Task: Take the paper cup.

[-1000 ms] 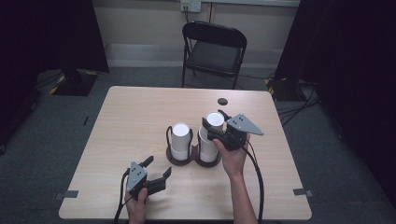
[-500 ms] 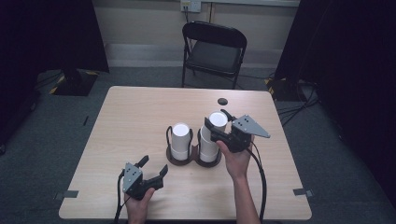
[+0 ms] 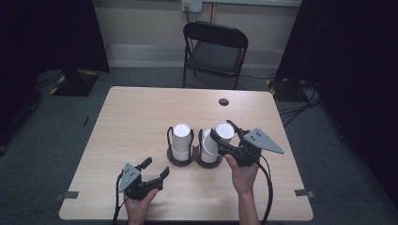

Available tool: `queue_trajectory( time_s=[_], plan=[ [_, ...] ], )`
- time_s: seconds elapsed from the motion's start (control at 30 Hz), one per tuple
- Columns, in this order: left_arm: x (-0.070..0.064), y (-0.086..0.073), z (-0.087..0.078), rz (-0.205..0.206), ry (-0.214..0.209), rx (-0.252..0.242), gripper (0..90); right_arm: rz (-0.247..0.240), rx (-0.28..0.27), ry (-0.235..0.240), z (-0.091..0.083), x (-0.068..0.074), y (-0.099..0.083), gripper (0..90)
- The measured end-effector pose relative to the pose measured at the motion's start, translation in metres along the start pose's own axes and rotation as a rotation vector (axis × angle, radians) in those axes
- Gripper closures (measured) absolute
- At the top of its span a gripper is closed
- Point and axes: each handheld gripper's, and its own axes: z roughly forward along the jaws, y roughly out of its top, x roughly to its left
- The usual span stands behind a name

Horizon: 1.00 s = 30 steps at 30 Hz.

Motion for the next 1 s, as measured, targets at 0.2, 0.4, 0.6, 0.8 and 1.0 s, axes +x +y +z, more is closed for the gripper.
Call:
queue_trajectory(
  time_s=[0.2, 0.4, 0.6, 0.8, 1.0],
  plan=[
    [0.0, 0.001, 0.0, -0.019, -0.022, -0.004, 21.2, 0.045, 0.015, 0.009, -0.01, 0.002, -0.01, 34.2],
    [-0.008, 0.0, 0.004, -0.033, -0.076, -0.016, 24.7, 0.103, 0.012, 0.036, -0.02, 0.005, -0.025, 34.2],
    [-0.015, 0.005, 0.009, 0.0, -0.089, -0.011, 29.9, 0.132, 0.013, 0.06, -0.026, 0.011, -0.034, 34.3],
    [-0.021, 0.008, 0.015, 0.021, -0.136, 0.009, 29.0, 0.164, 0.024, 0.067, -0.028, 0.018, -0.044, 34.4],
    [-0.027, 0.008, 0.02, 0.045, -0.187, 0.022, 35.0, 0.216, 0.013, 0.097, -0.03, 0.022, -0.052, 34.4]
  ],
)
